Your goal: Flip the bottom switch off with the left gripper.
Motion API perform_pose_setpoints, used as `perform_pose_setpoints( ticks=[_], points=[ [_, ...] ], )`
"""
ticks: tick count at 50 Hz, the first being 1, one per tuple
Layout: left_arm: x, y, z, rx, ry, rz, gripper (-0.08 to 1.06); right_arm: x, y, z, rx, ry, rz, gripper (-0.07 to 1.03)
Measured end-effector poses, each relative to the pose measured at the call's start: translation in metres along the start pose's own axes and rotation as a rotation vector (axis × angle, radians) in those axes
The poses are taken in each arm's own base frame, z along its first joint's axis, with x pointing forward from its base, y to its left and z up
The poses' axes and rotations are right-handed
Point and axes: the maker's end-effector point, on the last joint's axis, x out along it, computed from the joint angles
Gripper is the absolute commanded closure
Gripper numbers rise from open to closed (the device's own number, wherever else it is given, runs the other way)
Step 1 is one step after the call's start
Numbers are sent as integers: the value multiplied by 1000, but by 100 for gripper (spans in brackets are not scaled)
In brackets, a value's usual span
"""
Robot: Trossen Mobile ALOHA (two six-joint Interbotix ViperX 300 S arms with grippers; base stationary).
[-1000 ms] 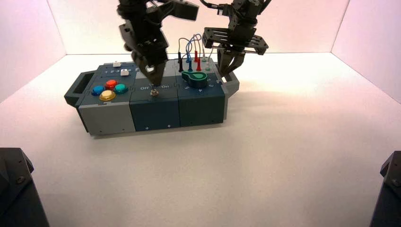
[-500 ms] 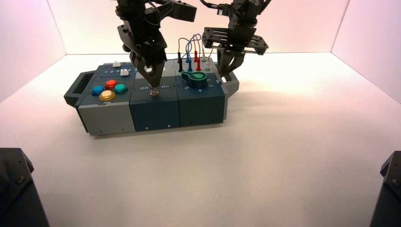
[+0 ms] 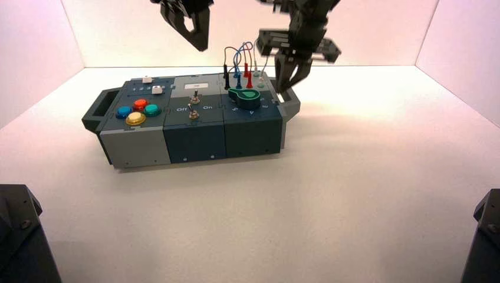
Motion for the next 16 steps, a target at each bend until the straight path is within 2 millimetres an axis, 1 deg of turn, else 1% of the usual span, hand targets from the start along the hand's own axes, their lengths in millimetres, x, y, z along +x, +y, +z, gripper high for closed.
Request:
perform_pose_setpoints(
  ticks=[7,8,16],
  points=[
    [-3,-4,-10,-17,4,-3,101,-14,6,6,-22,-30,10,98],
    [-3,-6,-14,-20,8,-4,101,-15,6,7,-24,-33,10,98],
    [-4,-9,-23,-30,10,-4,101,-22,8,7,-31,-38,14,98]
  ],
)
